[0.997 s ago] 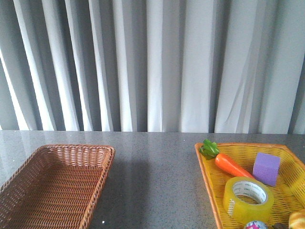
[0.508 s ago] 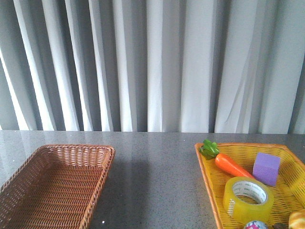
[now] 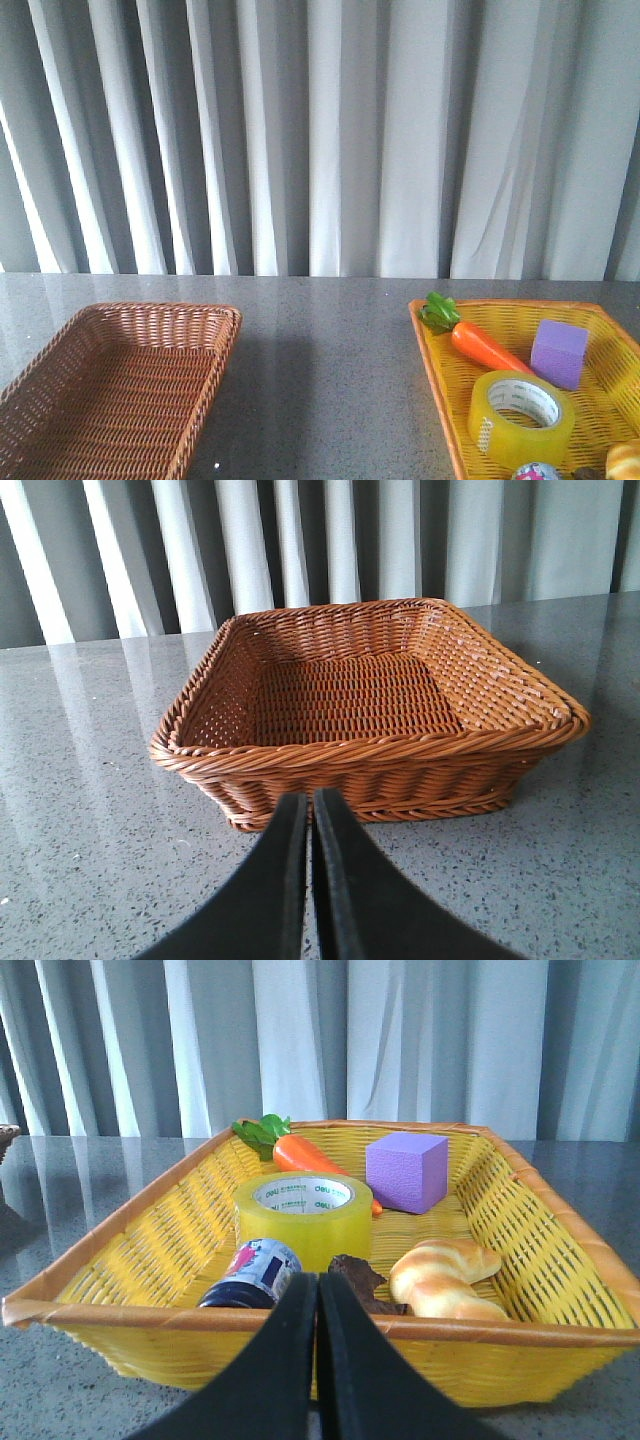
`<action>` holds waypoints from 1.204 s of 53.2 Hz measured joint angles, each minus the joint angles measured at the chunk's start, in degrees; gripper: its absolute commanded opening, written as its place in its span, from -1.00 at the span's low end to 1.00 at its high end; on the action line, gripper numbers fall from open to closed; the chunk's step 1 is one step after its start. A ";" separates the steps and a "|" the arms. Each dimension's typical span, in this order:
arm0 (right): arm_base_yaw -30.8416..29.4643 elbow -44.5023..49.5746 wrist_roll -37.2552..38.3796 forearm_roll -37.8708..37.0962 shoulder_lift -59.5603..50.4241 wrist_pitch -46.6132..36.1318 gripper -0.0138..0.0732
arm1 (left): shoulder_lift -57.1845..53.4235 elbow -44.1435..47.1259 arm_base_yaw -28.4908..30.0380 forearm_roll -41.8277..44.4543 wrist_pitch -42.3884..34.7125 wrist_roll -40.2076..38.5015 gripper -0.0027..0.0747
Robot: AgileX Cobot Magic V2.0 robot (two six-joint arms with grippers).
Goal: Transfer tape with both arms
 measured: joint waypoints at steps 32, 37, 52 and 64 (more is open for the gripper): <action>0.13 -35.53 2.65 -8.29 25.27 -21.48 -0.70 | 12.40 -23.61 0.00 -6.24 -27.68 2.12 -0.95; 0.13 -47.55 2.77 -8.61 35.24 -9.19 -0.70 | 23.71 -36.96 0.00 -6.24 -16.92 4.79 -0.95; 0.13 -58.90 2.84 -8.56 52.46 12.62 -0.69 | 47.41 -62.03 0.00 -6.24 13.20 5.55 -0.94; 0.13 -59.01 2.84 -7.02 55.74 19.13 -0.27 | 54.72 -64.75 0.00 -6.40 18.25 5.55 -0.74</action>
